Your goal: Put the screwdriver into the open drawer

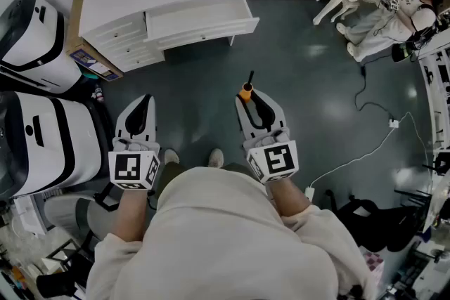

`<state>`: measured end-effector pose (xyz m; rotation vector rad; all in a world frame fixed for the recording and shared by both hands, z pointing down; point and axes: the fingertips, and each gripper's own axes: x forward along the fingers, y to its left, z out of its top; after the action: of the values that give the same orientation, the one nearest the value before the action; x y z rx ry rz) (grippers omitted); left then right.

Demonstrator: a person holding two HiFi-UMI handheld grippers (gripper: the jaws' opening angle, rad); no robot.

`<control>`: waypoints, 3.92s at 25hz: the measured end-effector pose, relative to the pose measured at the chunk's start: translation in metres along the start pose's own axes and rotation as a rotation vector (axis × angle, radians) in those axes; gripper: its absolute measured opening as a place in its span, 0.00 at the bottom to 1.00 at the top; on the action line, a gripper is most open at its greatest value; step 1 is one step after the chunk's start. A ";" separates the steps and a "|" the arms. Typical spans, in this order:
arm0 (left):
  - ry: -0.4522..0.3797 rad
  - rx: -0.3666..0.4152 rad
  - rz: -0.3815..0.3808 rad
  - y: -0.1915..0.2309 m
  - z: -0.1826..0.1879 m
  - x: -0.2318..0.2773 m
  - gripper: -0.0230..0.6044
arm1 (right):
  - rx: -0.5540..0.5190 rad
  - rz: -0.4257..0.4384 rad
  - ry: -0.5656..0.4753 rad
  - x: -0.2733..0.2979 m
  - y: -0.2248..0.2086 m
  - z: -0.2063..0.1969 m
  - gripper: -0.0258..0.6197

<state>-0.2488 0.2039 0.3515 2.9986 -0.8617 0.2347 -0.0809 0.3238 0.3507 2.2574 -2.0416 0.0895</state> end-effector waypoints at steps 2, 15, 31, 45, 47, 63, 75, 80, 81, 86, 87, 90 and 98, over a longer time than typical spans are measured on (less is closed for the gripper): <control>0.002 0.002 -0.004 -0.002 0.000 0.002 0.04 | -0.001 0.000 -0.001 0.000 -0.002 -0.001 0.22; 0.006 0.010 -0.013 -0.008 0.002 0.013 0.04 | 0.020 -0.009 -0.016 0.000 -0.014 0.001 0.22; 0.013 0.027 0.007 -0.045 0.002 0.029 0.04 | 0.015 0.044 -0.029 -0.007 -0.046 -0.003 0.22; -0.015 0.024 -0.002 -0.026 0.006 0.069 0.04 | 0.004 0.024 -0.031 0.024 -0.064 -0.002 0.22; -0.019 0.023 -0.014 -0.022 0.008 0.081 0.04 | -0.001 0.014 -0.029 0.033 -0.070 0.000 0.22; -0.025 0.003 -0.050 0.064 0.025 0.206 0.04 | -0.017 -0.046 -0.007 0.164 -0.123 0.020 0.22; 0.000 0.011 -0.106 0.137 0.035 0.309 0.04 | -0.004 -0.112 0.007 0.275 -0.160 0.034 0.22; 0.005 0.018 -0.133 0.158 0.041 0.342 0.04 | -0.013 -0.136 0.016 0.310 -0.176 0.040 0.22; 0.005 0.020 -0.134 0.163 0.042 0.348 0.04 | -0.016 -0.140 0.015 0.317 -0.179 0.041 0.22; 0.007 0.016 -0.129 0.181 0.047 0.369 0.04 | -0.031 -0.153 0.017 0.342 -0.191 0.047 0.22; 0.009 0.016 -0.128 0.183 0.047 0.373 0.04 | -0.038 -0.150 0.022 0.347 -0.194 0.047 0.22; 0.020 0.012 -0.117 0.187 0.045 0.383 0.04 | -0.074 -0.126 0.038 0.362 -0.202 0.045 0.22; 0.046 0.001 0.003 0.194 0.037 0.397 0.04 | -0.194 0.022 0.062 0.407 -0.225 0.039 0.22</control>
<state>-0.0142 -0.1717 0.3675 2.9803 -0.8623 0.3037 0.1837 -0.0606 0.3483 2.0909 -1.9522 -0.0348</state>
